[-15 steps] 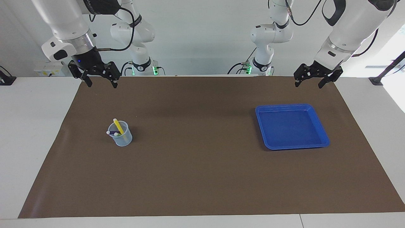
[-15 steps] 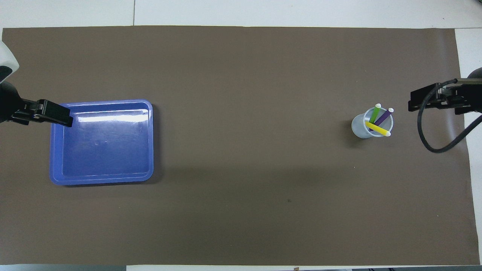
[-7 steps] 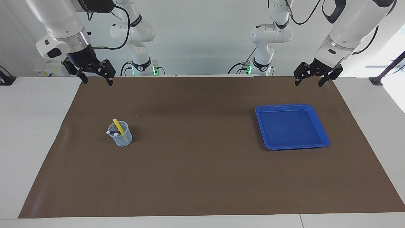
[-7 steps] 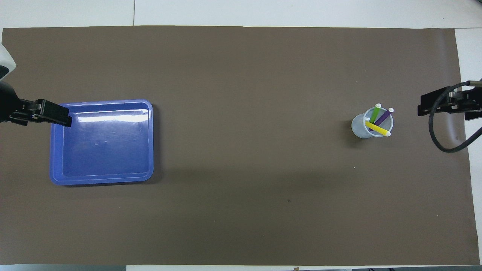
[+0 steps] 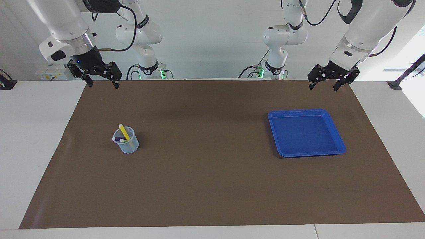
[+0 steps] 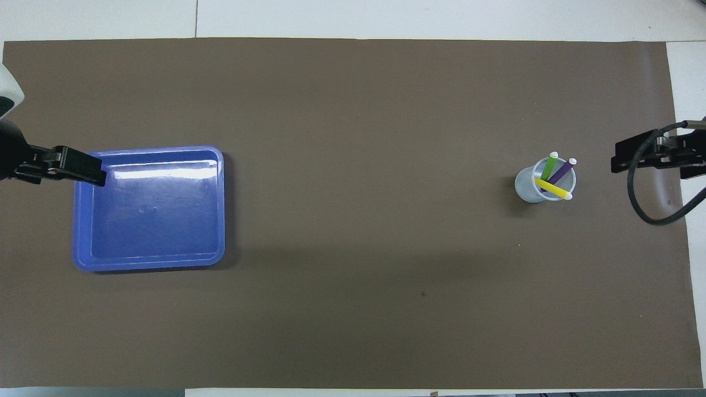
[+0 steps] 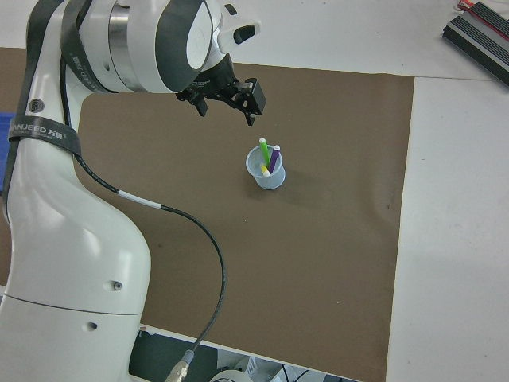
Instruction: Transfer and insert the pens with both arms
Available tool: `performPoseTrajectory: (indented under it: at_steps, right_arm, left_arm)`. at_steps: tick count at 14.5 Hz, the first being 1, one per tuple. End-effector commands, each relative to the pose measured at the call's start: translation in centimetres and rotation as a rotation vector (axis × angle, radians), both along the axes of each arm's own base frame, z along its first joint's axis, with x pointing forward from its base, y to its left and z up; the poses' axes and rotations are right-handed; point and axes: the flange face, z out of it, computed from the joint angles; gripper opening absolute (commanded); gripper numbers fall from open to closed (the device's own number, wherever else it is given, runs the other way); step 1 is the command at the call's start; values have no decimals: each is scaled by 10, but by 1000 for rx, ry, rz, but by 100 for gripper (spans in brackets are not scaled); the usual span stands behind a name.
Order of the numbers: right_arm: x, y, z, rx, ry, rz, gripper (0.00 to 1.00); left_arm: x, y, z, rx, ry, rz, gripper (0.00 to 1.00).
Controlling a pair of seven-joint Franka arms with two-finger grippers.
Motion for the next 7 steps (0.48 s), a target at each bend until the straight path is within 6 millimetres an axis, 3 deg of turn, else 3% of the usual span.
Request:
performPoseTrajectory:
  at_steps: [1,7]
  right_arm:
    - [-6,-2,1,-21,6,19,100]
    - [-6,-4,2,-30,1,39,100]
  left_arm:
    - [-7,3,4,-9,5,13,100]
    - [-8,3,5,-8,5,13,100]
